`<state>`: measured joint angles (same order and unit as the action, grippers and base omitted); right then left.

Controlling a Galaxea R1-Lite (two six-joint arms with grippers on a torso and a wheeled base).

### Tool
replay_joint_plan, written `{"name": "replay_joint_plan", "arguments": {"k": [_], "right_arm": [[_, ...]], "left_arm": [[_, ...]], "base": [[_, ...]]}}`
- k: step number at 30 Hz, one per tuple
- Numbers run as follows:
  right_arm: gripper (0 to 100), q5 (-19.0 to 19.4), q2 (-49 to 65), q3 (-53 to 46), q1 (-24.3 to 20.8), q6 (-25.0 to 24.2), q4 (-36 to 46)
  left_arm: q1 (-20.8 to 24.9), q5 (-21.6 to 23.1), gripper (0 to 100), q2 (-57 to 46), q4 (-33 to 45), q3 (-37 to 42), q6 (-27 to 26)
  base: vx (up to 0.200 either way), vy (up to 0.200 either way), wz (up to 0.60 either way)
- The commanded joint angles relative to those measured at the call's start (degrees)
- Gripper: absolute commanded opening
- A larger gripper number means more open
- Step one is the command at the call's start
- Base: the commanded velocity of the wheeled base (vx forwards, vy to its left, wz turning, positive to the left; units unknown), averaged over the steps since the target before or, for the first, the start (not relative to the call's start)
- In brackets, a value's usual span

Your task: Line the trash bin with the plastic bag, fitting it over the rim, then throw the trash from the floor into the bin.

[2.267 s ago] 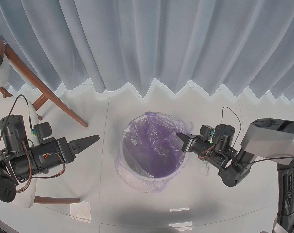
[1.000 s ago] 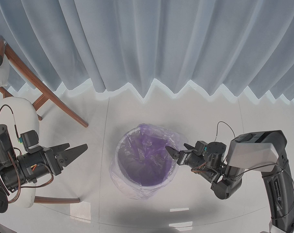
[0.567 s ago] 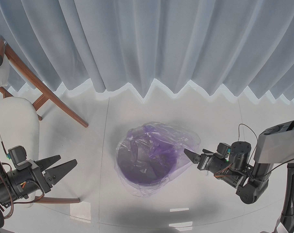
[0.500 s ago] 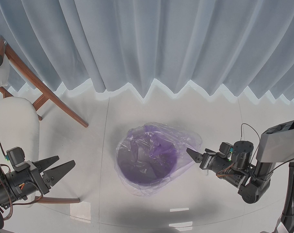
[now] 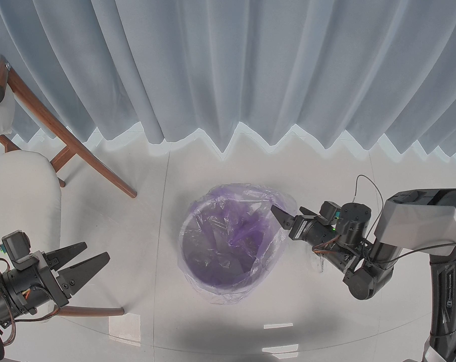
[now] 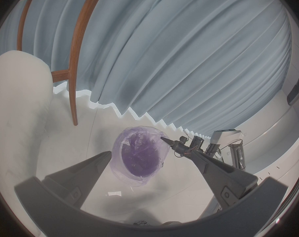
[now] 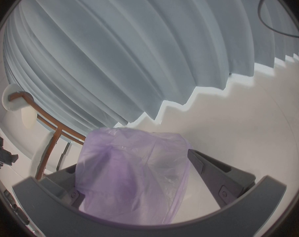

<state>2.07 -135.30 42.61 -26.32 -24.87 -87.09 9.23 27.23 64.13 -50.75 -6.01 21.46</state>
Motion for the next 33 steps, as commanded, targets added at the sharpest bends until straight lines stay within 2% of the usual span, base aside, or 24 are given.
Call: {"name": "replay_joint_plan", "arguments": {"k": [1, 5, 9, 10, 14, 16, 17, 20, 25, 29, 33], "right_arm": [[100, 0.3, -5.5, 7.5, 0.0, -1.1, 5.1], [100, 0.6, -4.8, 13.1, 0.4, -8.0, 14.1], [100, 2.0, -2.8, 17.1, 1.9, -12.8, 23.7], [100, 2.1, -2.7, 17.2, 1.9, -13.0, 24.1], [100, 9.6, 2.1, 18.6, 4.5, -18.2, 34.4], [100, 13.0, 3.7, 18.6, 5.7, -18.6, 36.9], [100, 16.3, 5.0, 18.6, 7.0, -18.6, 38.8], [100, 21.1, 6.9, 18.6, 8.4, -18.6, 40.2], [100, 24.0, 9.0, 17.1, 8.0, -18.5, 40.2], [100, 29.3, 9.8, 13.9, 7.9, -18.5, 40.4], [100, 32.9, 9.4, 12.7, 7.9, -18.7, 41.2]], "left_arm": [[-0.4, 0.7, 100, 0.6, -0.2, -0.5, -0.2], [-0.4, 0.7, 100, 1.4, -0.7, -0.5, -0.2], [-0.3, 0.8, 100, 1.6, -0.7, -0.6, -0.2], [-0.3, 0.8, 100, 1.6, -0.6, -0.6, -0.2], [-0.3, 0.8, 100, 2.2, -0.6, -0.5, -0.1], [-0.3, 0.8, 100, 2.3, -0.6, -0.4, -0.1], [-0.3, 1.2, 100, 2.4, -0.6, -0.4, -0.1], [-0.3, 2.6, 100, 2.9, -0.6, -0.5, -0.2], [-0.1, 2.9, 100, 3.5, -0.6, -0.6, -0.1], [0.0, 2.9, 100, 4.0, -0.6, -0.5, -0.1], [0.1, 3.0, 100, 4.1, -0.6, -0.4, -0.1]], "base": [[0.000, 0.000, 0.00], [0.000, 0.000, 0.00], [0.000, 0.000, 0.00], [0.000, 0.000, 0.00], [0.000, 0.000, 0.00], [0.000, 0.000, 0.00], [0.000, 0.000, 0.00], [0.000, 0.000, 0.00], [0.000, 0.000, 0.00], [0.000, 0.000, 0.00], [0.000, 0.000, 0.00]]}}
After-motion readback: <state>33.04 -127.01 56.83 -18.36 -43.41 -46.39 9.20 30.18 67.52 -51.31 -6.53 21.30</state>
